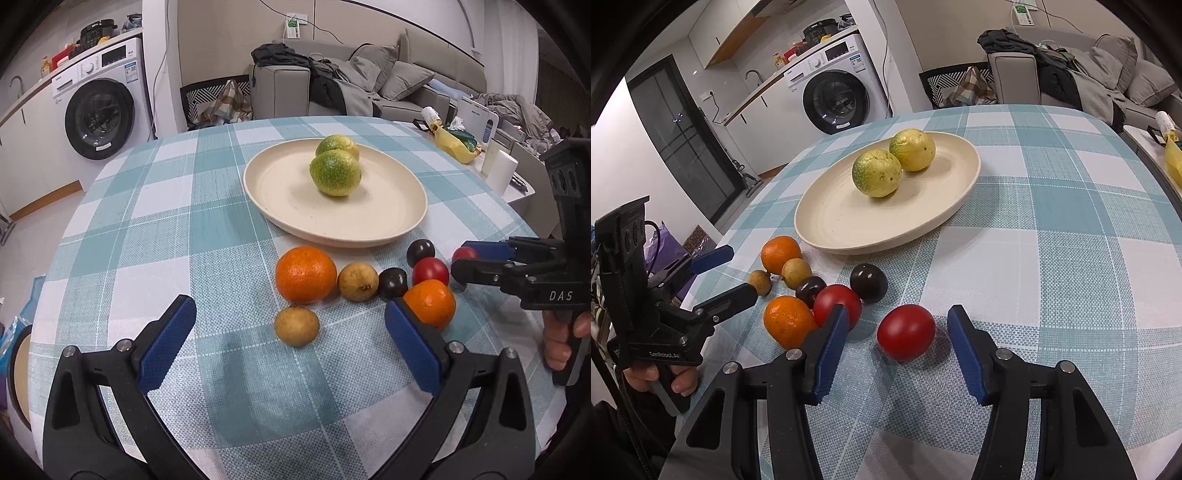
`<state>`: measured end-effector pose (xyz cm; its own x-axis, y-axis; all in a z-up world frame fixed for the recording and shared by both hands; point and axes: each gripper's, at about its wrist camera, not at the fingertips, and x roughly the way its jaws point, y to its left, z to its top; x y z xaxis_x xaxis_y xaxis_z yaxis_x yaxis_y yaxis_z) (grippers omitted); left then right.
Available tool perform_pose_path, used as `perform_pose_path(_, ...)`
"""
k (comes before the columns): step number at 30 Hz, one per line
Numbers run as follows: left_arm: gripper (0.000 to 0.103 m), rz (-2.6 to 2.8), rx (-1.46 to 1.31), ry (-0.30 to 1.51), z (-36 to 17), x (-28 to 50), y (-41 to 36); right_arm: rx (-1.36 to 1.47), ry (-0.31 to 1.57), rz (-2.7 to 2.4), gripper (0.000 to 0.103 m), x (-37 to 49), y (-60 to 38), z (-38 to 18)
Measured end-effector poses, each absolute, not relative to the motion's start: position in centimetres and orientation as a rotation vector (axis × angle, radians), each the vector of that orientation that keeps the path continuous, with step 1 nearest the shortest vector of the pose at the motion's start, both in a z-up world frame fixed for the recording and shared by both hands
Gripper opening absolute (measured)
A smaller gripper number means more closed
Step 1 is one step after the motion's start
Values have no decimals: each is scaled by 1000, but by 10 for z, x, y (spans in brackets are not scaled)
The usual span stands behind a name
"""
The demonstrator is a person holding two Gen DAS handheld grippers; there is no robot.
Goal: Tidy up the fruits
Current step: 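Grasp the red tomato with the right tool while the left tool grasps a small brown fruit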
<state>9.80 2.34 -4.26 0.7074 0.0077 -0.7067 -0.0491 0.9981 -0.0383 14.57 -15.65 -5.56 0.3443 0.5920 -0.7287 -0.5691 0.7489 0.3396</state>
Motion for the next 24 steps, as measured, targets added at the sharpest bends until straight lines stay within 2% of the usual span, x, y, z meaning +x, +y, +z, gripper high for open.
perform_pose_path(2, 99, 20, -61, 794, -44, 99, 24, 26, 958, 754, 58, 145, -157, -55)
perform_pose_path(7, 83, -5, -77, 821, -48, 100, 26, 23, 959, 758, 55, 144, -156, -55)
perform_pose_path(11, 76, -25, -83, 839, -51, 102, 26, 8, 945, 760, 55, 141, -157, -50)
perform_pose_path(19, 54, -40, -84, 860, -55, 104, 25, -9, 942, 759, 55, 138, -160, -49)
perform_pose_path(21, 51, -42, -97, 858, -55, 104, 27, -16, 944, 759, 55, 137, -159, -50)
perform_pose_path(24, 39, -43, -105, 857, -55, 105, 29, -26, 947, 757, 55, 137, -157, -51)
